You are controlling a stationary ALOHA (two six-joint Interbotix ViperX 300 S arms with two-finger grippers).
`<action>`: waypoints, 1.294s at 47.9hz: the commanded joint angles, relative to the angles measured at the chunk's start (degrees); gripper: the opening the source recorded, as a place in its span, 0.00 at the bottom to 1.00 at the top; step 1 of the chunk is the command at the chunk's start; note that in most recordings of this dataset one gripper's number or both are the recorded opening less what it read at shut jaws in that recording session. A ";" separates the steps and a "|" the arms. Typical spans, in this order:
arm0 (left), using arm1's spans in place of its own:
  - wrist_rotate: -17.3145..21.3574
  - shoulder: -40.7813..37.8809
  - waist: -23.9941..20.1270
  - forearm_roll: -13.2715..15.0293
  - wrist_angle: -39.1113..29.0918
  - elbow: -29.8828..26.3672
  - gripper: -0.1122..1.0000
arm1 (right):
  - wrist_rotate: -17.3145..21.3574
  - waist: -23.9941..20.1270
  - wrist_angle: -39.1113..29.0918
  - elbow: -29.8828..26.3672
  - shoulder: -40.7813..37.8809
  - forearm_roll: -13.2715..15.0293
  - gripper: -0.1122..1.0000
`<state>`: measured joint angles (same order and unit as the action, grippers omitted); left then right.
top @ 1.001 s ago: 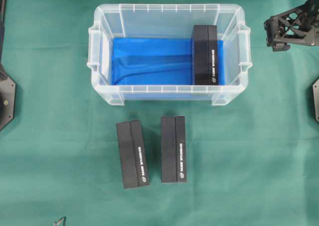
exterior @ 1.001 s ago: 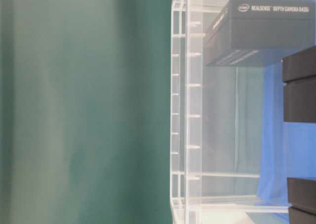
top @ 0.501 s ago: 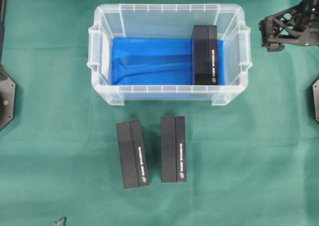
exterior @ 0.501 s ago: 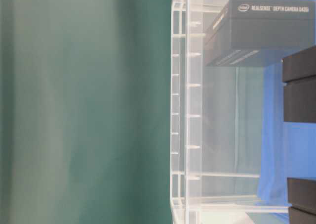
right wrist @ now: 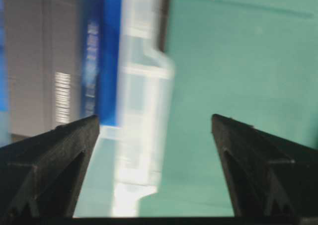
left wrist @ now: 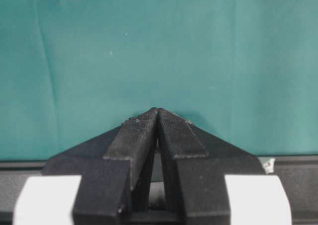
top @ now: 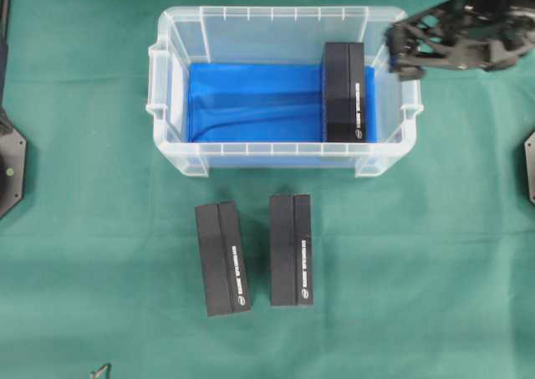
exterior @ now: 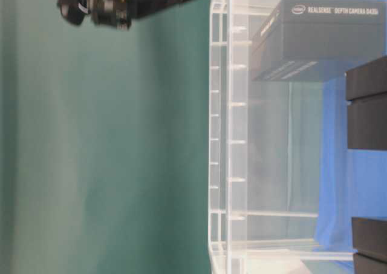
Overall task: Take the box out of the case with the right arm.
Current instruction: 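Swing the right gripper back over the right black box in the case, then lower the open right gripper around the right black box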
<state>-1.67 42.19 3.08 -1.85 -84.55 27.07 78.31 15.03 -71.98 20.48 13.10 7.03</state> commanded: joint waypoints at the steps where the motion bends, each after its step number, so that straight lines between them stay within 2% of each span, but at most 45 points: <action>1: 0.00 -0.18 -0.18 -0.09 0.26 -1.32 0.12 | -0.09 -0.88 0.62 -4.66 -2.20 -0.09 0.91; 11: 0.00 -0.09 -0.18 -0.09 0.26 -1.41 0.12 | 0.18 -2.29 0.70 -12.92 -9.14 -0.09 0.91; 17: 0.09 0.18 -0.18 -0.09 0.26 -1.32 0.12 | 0.44 -2.64 0.62 -15.73 -11.69 -0.09 0.91; 62: 0.00 0.18 -0.18 -0.09 0.09 -1.32 0.12 | 0.53 -2.81 0.09 -15.56 -12.57 0.09 0.91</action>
<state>-1.67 42.54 3.08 -1.85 -84.73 27.07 78.75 12.39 -71.72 5.54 -0.35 7.03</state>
